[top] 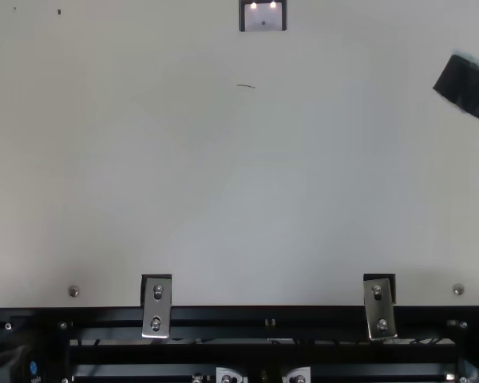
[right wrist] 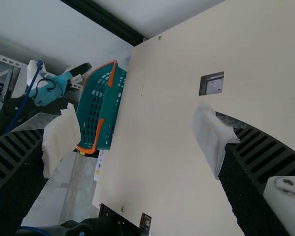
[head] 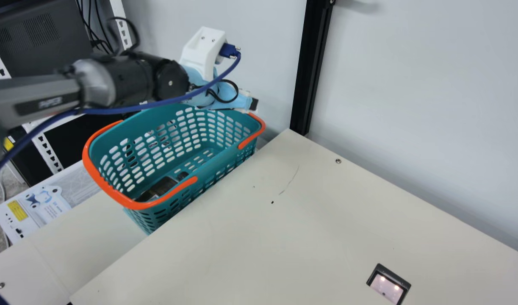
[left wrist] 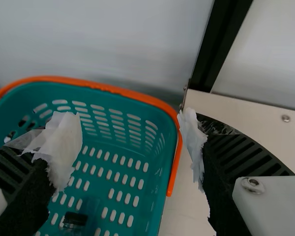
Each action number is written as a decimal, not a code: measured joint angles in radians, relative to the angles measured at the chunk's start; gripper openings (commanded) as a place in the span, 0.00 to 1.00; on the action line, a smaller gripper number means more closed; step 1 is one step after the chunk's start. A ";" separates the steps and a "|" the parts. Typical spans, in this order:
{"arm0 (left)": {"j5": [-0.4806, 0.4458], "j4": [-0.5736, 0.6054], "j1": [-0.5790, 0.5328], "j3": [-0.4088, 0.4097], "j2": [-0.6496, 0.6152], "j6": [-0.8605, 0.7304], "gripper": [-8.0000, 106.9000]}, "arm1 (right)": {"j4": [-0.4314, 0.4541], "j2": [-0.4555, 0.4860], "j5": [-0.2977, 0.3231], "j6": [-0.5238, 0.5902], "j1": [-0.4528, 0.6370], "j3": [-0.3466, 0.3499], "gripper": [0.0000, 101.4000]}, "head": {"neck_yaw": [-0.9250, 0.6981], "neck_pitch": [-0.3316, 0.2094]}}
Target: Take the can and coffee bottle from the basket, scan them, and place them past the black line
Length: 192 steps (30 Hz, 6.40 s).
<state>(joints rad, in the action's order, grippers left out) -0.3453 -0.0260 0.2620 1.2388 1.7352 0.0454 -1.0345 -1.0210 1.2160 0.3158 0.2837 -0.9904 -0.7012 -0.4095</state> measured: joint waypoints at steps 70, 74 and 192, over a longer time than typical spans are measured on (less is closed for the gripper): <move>-0.460 0.008 0.312 0.158 0.455 -0.528 0.85 | 0.000 0.000 0.000 0.000 0.000 0.000 1.00 | 0.000 0.000; -0.464 0.004 0.318 0.170 0.481 -0.528 0.85 | 0.000 0.000 0.000 0.000 0.000 0.000 1.00 | 0.000 0.000; -0.430 1.353 -0.459 0.063 -0.372 -0.282 0.16 | 0.000 0.000 0.000 0.000 0.000 0.000 1.00 | 0.891 0.000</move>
<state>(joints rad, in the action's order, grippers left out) -0.7754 1.3273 -0.1967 1.3014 1.3637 -0.2367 -1.0344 -1.0210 1.2160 0.3158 0.2837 -0.9904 0.1894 -0.4095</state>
